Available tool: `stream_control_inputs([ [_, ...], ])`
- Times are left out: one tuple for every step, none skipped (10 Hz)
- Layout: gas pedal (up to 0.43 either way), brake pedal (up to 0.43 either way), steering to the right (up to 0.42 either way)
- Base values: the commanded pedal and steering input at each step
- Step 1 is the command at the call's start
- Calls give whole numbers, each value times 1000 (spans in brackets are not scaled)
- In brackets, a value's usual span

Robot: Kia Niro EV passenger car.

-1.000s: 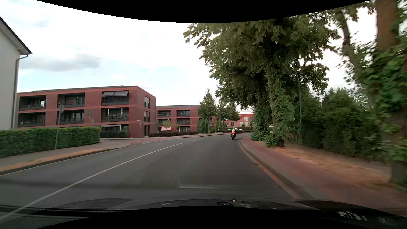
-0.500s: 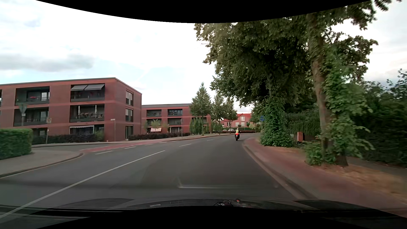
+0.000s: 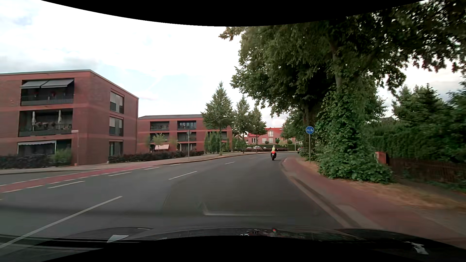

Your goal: Follow the waypoints while adhering to traffic rules and regulations

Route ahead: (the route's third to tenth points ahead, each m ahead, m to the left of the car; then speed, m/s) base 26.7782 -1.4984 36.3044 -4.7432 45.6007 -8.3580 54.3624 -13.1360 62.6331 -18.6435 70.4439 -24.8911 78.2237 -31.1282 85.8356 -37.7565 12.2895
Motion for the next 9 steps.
stream_control_inputs([
  [0, 0, 37],
  [0, 0, 37],
  [0, 0, 38],
  [0, 0, 38],
  [0, 0, 42],
  [0, 0, 47],
  [0, 0, 49],
  [0, 0, 49],
  [0, 0, 49],
])
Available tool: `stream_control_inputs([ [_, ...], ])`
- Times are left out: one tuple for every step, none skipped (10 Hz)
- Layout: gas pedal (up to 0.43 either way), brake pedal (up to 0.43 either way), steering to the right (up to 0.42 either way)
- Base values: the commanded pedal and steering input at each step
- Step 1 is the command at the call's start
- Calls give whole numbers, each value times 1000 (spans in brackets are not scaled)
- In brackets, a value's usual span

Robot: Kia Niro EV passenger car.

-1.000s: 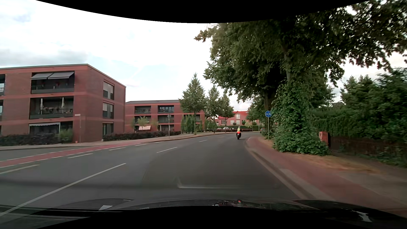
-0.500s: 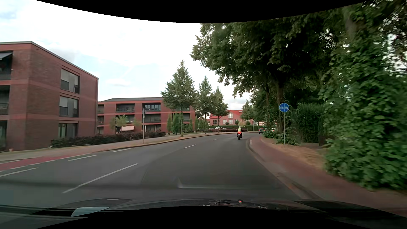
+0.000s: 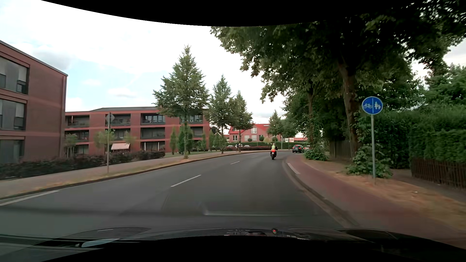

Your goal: Follow the waypoints while adhering to traffic rules and regulations

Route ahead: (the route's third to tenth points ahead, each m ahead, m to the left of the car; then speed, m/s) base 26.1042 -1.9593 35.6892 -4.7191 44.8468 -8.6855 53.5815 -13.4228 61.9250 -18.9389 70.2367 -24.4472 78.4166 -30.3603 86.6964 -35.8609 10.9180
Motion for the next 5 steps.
stream_control_inputs([
  [0, 0, 49],
  [0, 0, 48],
  [0, 0, 48],
  [0, 0, 48],
  [0, 0, 47],
])
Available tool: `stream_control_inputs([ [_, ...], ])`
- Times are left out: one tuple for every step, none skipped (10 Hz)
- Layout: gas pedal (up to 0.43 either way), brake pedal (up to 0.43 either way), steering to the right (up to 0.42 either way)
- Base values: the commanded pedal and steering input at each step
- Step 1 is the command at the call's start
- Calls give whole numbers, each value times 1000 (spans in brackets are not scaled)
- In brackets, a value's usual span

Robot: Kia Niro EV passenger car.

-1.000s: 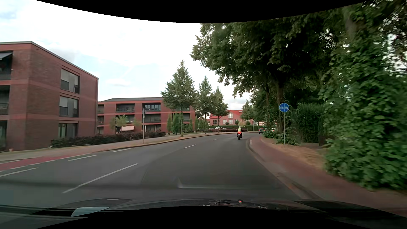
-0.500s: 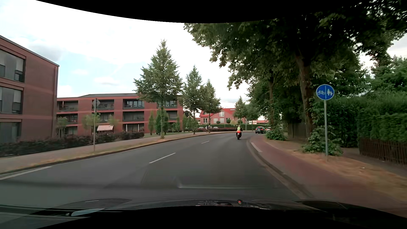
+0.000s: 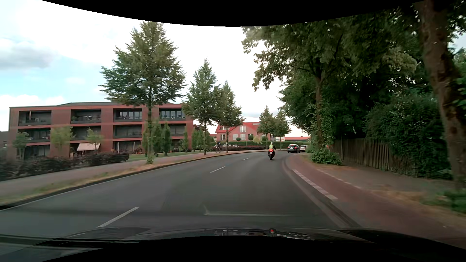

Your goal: Follow the waypoints while adhering to traffic rules and regulations

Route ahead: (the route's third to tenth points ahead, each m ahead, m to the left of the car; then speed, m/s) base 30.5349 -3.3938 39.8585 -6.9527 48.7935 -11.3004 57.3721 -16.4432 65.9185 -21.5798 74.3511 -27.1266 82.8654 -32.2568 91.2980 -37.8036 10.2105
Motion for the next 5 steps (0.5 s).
stream_control_inputs([
  [0, 0, 47],
  [0, 0, 47],
  [0, 0, 47],
  [0, 0, 47],
  [0, 0, 47],
])
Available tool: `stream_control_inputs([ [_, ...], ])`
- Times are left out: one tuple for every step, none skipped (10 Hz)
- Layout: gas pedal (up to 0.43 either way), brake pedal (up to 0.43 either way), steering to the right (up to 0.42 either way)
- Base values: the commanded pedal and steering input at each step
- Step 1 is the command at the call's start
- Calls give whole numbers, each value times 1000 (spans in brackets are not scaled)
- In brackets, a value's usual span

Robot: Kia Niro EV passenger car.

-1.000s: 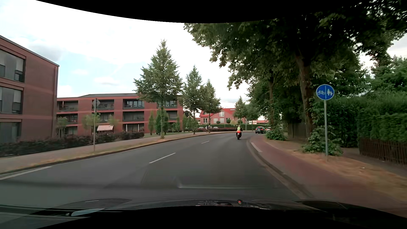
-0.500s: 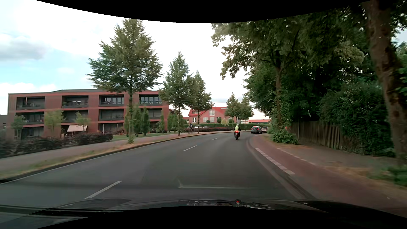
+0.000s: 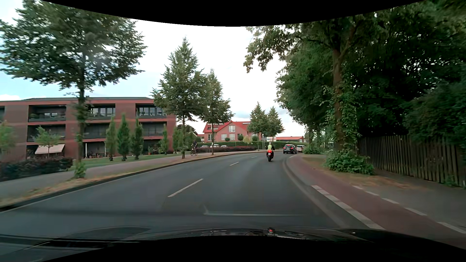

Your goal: Follow the waypoints while adhering to traffic rules and regulations

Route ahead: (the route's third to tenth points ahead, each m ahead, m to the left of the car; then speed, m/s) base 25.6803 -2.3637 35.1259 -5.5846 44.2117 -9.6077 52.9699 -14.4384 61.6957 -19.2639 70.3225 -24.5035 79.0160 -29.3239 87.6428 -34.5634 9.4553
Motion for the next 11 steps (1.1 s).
stream_control_inputs([
  [0, 0, 46],
  [0, 0, 46],
  [0, 0, 46],
  [0, 0, 46],
  [0, 0, 46],
  [0, 0, 46],
  [0, 0, 46],
  [0, 0, 45],
  [0, 0, 45],
  [0, 0, 45],
  [0, 0, 45],
])
